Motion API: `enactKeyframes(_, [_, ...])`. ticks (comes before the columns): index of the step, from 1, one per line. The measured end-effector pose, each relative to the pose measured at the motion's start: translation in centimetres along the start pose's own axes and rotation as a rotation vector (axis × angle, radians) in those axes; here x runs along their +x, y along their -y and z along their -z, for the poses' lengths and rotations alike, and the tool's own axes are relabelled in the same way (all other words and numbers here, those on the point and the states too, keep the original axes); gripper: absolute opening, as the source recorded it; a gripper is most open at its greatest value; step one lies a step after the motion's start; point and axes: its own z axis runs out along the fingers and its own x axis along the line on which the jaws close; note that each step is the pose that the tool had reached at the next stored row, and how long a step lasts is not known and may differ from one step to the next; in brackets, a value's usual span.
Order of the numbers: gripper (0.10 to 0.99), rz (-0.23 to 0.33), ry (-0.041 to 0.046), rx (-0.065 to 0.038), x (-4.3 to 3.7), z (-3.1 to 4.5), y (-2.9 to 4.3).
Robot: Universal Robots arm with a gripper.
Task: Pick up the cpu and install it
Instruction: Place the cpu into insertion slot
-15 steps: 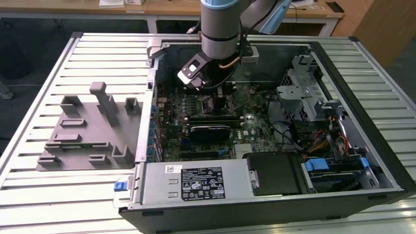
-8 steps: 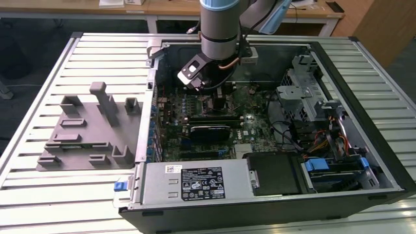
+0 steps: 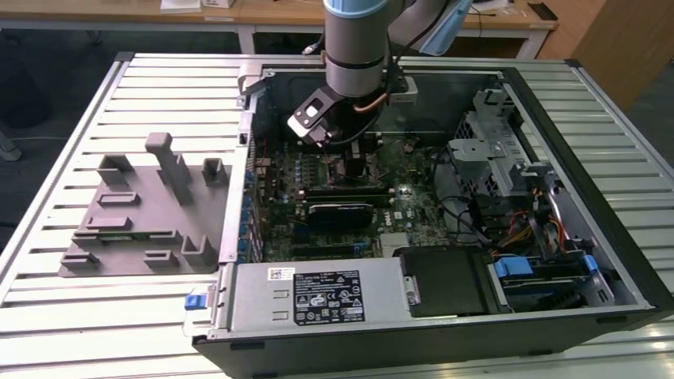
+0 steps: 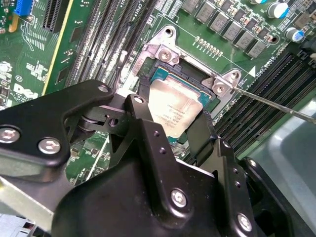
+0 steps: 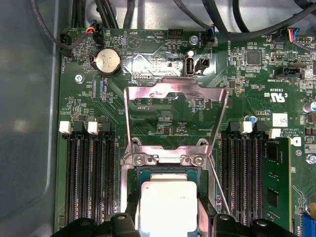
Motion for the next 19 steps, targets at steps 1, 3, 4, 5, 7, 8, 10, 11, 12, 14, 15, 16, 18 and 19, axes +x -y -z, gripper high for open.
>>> enactKeyframes(1, [0.541,0.000,-0.0001,0.000,0.00,0.00,0.00])
enactKeyframes(3, [0.541,0.000,-0.0002,0.000,0.00,-0.01,0.00])
enactKeyframes(4, [0.541,0.000,-0.0001,0.000,0.00,-0.01,0.00])
enactKeyframes(5, [0.541,0.000,-0.0001,0.000,0.00,-0.01,0.00])
enactKeyframes(7, [0.541,0.000,-0.0004,0.000,0.00,-0.02,0.00])
enactKeyframes(8, [0.553,0.000,-0.0006,-0.001,0.01,-0.03,-0.01])
enactKeyframes(10, [0.612,0.000,-0.0012,-0.001,0.02,-0.05,-0.01])
enactKeyframes(11, [0.612,0.000,-0.0008,-0.001,0.01,-0.04,-0.01])
enactKeyframes(12, [0.612,0.000,-0.0003,0.000,0.00,-0.02,0.00])
enactKeyframes(14, [0.612,0.000,0.0000,0.000,0.00,0.04,0.00])
enactKeyframes(15, [0.612,0.000,-0.0002,0.000,0.00,0.13,0.00])
enactKeyframes(16, [0.612,0.000,-0.0002,0.000,-0.01,0.26,-0.01])
enactKeyframes(18, [0.612,0.000,-0.0002,0.000,-0.02,0.61,-0.03])
enactKeyframes(19, [0.612,0.000,-0.0002,0.000,-0.02,0.82,-0.03])
